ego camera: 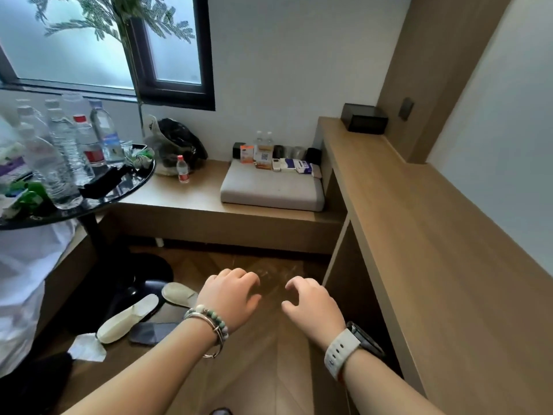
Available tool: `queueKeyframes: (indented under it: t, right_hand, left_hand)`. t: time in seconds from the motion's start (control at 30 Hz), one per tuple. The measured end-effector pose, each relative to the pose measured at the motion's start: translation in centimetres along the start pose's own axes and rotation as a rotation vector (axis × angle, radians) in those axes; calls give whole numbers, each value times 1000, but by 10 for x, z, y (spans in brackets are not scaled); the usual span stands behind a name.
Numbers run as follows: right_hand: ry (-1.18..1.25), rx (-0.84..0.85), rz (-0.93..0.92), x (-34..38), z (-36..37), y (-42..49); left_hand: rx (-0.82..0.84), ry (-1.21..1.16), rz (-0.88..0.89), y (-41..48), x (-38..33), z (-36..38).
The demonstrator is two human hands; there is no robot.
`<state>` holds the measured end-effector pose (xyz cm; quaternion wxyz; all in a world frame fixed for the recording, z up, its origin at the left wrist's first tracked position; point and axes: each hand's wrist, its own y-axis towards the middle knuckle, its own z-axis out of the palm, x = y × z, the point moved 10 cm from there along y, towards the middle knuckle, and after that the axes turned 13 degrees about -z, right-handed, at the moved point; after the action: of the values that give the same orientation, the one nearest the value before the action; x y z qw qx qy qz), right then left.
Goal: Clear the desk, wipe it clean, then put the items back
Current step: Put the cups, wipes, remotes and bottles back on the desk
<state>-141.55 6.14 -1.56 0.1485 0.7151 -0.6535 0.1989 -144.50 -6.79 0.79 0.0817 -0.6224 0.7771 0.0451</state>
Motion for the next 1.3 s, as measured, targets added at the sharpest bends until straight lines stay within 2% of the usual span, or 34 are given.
queueKeyframes:
  t: [0.33, 0.53, 0.9, 1.3]
  right_hand:
    - [80, 42, 123, -30, -1, 246]
    - [85, 33, 171, -86, -16, 364]
    - [45, 49, 76, -169, -83, 611]
    - [152, 63, 142, -216, -89, 843]
  left_hand:
    - [79, 48, 71, 257, 39, 0]
    - [138, 71, 113, 389, 34, 21]
    - [114, -10, 47, 648, 14, 8]
    - [202, 11, 45, 903, 64, 18]
